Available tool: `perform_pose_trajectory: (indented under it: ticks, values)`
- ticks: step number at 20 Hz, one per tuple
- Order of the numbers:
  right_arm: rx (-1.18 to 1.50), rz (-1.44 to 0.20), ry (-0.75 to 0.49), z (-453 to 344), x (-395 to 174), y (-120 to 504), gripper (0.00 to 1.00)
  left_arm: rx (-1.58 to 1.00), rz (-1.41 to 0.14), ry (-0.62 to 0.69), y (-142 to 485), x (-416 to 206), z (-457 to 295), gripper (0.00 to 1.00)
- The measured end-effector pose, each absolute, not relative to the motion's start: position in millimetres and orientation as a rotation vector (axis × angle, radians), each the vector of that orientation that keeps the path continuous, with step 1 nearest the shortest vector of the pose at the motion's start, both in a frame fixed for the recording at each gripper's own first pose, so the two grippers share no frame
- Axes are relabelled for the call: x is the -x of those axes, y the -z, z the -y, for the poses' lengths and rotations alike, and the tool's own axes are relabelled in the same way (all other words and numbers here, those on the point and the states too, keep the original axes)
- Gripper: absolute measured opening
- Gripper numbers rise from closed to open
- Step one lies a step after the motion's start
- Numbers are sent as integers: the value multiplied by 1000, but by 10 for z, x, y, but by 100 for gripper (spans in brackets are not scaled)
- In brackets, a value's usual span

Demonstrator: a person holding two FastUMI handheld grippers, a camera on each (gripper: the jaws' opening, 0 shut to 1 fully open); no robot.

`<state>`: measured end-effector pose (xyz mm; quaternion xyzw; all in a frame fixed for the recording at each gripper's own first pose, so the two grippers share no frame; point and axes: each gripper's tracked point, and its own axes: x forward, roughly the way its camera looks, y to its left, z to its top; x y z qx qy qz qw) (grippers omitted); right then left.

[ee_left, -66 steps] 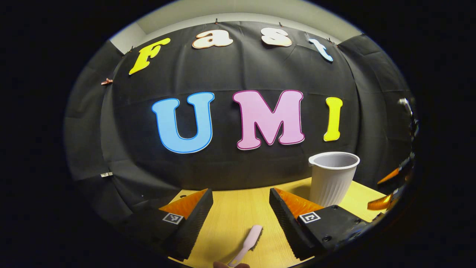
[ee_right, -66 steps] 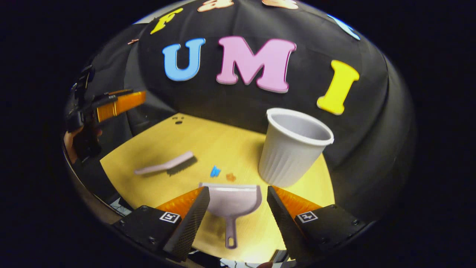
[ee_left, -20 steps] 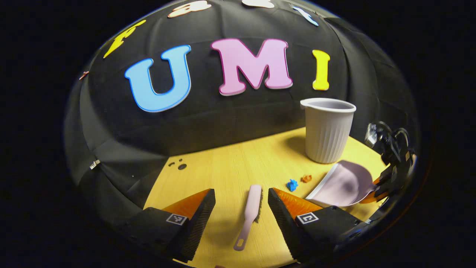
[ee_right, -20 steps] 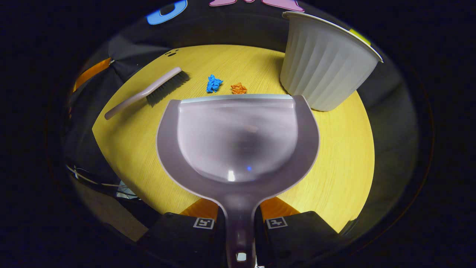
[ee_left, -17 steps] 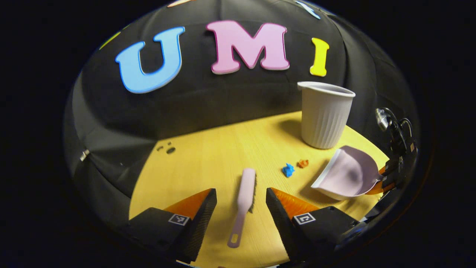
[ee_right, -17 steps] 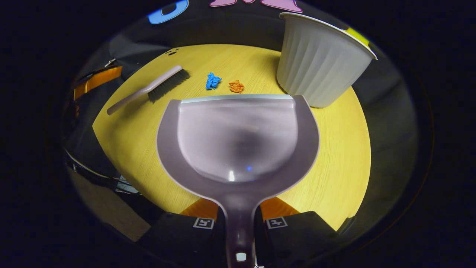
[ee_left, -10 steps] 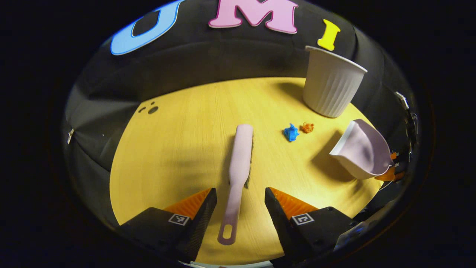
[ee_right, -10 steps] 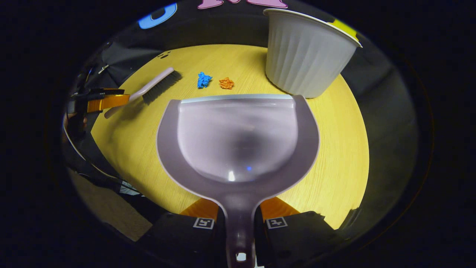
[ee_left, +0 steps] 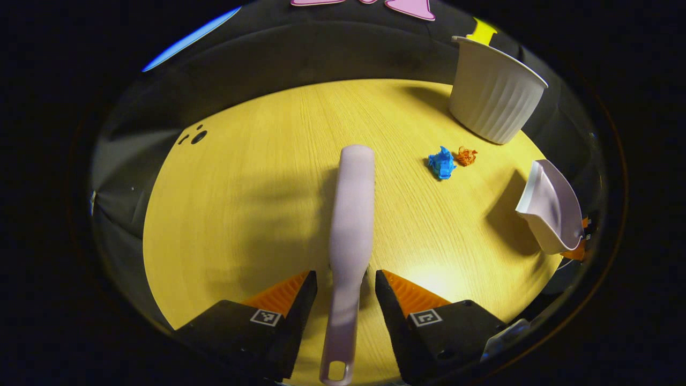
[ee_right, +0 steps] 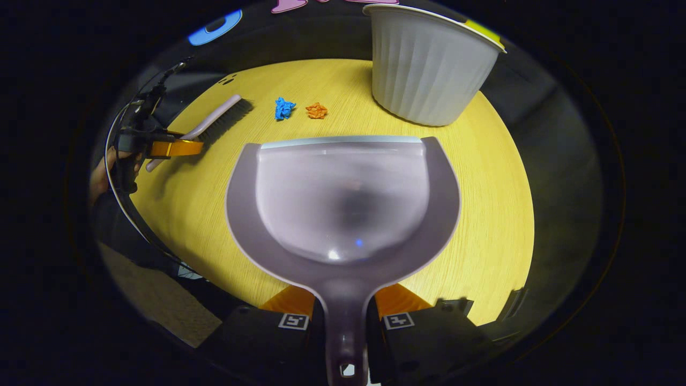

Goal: Pick up the small broom and dustpan from the desktop, sweep the trash into the dustpan with the broom, and then empty the trash into the garbage bin.

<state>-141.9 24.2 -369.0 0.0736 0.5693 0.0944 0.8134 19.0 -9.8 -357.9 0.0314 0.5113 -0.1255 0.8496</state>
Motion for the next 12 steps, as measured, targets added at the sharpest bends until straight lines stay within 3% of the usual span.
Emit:
perform_pose_trajectory:
  ticks: [4,7,10,12]
  values:
    - [-166,-1214,-191,-201,1428,3672,36,-73,-1103,268,3692,-254,140,65]
    - [-156,-1214,-201,-191,1426,3670,31,-85,-1099,281,3706,-306,180,53]
    - [-116,-1218,-235,-179,1396,3646,36,-115,-1086,284,3677,-355,187,35]
    - [-82,-1235,-272,-162,1338,3620,31,-146,-1059,251,3639,-437,150,29]
